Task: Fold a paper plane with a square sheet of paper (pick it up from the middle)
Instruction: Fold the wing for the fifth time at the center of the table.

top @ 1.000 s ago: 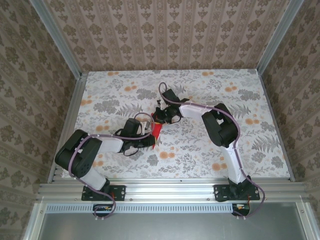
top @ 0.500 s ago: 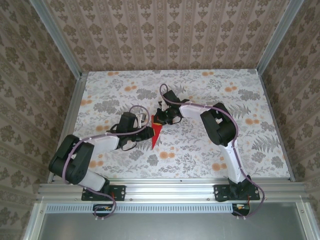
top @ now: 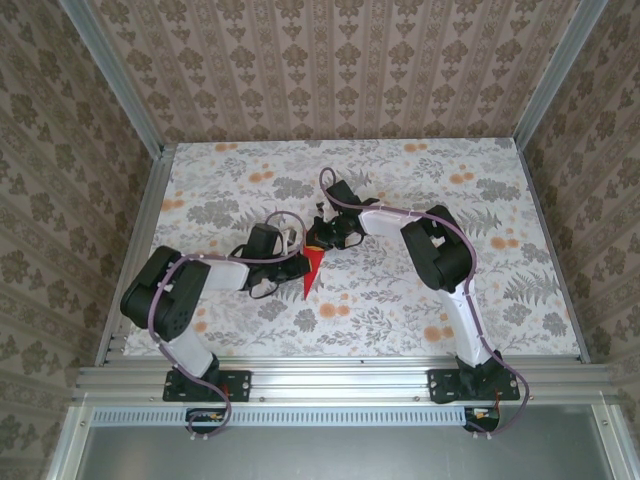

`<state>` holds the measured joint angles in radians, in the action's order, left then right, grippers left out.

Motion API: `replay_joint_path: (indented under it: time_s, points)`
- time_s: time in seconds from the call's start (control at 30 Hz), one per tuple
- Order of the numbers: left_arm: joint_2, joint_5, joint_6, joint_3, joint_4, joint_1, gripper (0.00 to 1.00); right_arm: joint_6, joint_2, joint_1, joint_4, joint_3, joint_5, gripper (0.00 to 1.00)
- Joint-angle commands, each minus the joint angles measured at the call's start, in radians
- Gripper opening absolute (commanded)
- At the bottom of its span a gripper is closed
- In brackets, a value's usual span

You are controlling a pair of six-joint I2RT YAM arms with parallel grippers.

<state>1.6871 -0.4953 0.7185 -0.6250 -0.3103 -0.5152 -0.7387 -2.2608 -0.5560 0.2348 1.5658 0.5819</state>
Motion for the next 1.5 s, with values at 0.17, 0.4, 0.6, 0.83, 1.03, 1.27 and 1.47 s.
replay_joint_path:
  time_s: [0.17,0.4,0.6,0.83,1.03,1.27,1.47]
  points:
    - [0.022,-0.039,-0.025,0.03,0.016,0.003,0.07,0.006,-0.062,0.008,0.052,0.017,-0.029,0.06]
    - [-0.051,-0.093,-0.028,0.096,0.029,-0.017,0.08,-0.006,-0.08,0.016,0.07,0.02,-0.054,0.05]
    - [-0.113,-0.142,0.012,0.142,-0.035,-0.044,0.13,-0.008,-0.081,0.016,0.063,0.02,-0.052,0.05]
    - [-0.118,-0.122,0.0,0.146,-0.01,-0.061,0.14,-0.01,-0.085,0.016,0.062,0.02,-0.051,0.05]
    - [-0.082,-0.079,-0.026,0.143,0.074,-0.081,0.14,-0.01,-0.084,0.016,0.067,0.019,-0.053,0.05]
    - [-0.12,-0.043,-0.044,0.154,0.157,-0.137,0.14,-0.007,-0.076,0.016,0.075,0.029,-0.051,0.05]
    - [-0.262,0.006,-0.024,0.117,0.232,-0.141,0.17,-0.005,-0.003,0.019,0.079,0.077,0.008,0.1]
